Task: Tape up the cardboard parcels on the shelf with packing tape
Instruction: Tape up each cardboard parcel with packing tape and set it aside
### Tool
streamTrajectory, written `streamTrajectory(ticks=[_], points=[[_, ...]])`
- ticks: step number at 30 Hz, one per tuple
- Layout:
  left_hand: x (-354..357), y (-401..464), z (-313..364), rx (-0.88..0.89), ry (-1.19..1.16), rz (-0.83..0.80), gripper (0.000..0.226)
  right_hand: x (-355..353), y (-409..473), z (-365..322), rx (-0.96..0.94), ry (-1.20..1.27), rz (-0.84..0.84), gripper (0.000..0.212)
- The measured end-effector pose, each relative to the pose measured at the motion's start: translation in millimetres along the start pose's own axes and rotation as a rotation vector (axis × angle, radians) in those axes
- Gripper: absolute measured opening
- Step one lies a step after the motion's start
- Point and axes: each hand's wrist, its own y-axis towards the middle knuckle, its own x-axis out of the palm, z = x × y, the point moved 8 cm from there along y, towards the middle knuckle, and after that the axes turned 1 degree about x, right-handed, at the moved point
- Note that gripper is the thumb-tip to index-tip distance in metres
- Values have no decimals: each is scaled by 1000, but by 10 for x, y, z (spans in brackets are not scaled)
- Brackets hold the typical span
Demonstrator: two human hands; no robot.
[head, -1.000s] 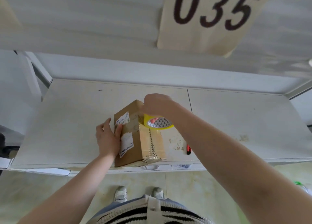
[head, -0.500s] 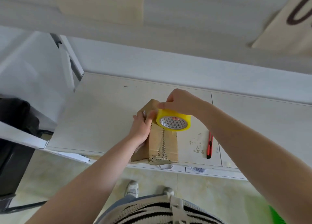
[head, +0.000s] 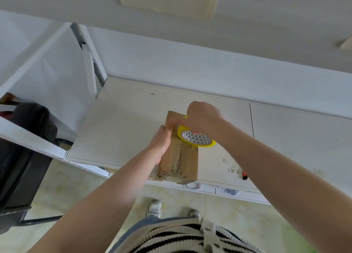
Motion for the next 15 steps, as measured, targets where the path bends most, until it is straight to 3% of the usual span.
streamTrajectory(ticks=[1,4,12,15], points=[[-9,-16,28,45,25,21,95,22,7,-35,-15,-5,-3,59],[-111,-22,54,93,35,102,77,14,54,-81,-59,20,-22,61],[-35,48,65,181,158,104,62,-15,10,238,-56,65,-54,61],[-47,72,66,188,167,102,57,-80,-22,409,-44,-31,-17,60]])
